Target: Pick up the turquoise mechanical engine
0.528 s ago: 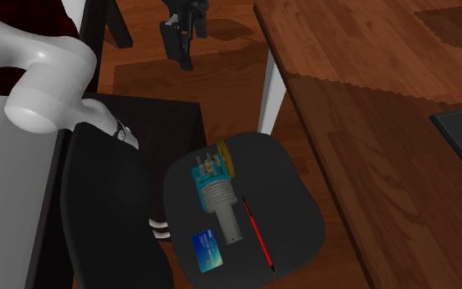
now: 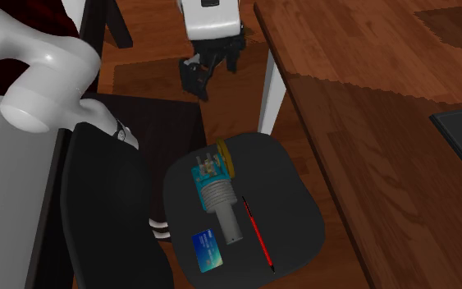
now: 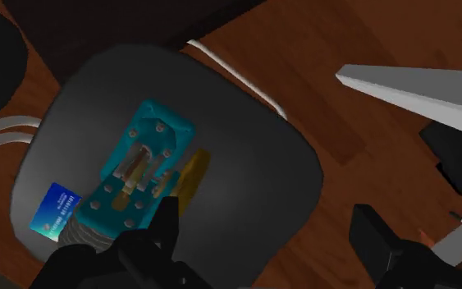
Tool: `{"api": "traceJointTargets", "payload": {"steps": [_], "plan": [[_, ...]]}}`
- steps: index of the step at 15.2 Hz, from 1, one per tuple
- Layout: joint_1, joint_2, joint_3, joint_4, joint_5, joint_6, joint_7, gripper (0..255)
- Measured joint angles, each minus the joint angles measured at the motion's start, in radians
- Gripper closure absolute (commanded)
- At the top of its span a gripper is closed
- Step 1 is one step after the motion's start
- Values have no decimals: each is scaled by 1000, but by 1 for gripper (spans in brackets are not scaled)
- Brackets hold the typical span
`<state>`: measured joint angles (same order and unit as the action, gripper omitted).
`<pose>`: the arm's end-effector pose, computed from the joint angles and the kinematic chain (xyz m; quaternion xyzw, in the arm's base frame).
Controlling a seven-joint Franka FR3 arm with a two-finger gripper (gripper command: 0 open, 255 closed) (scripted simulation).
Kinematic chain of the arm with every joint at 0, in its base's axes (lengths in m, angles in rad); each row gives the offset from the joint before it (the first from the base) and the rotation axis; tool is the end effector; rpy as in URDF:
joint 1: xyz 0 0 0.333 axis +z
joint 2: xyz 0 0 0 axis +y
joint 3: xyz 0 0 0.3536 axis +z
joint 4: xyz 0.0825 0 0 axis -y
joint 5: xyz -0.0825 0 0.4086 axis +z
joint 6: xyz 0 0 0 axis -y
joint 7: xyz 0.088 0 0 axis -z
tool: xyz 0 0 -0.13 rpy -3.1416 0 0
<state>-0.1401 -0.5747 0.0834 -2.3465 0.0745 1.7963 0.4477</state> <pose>0.3857 -0.0094 0.5452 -0.9645 0.2633 -0.0088 0.0157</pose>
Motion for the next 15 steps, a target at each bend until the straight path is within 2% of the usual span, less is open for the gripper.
{"api": "traceJointTargets", "payload": {"steps": [8,15], "plan": [[-171,171,-6,-3,-12,146,379,0],[-298,249,-38,-54,-23,252,671,0]]}}
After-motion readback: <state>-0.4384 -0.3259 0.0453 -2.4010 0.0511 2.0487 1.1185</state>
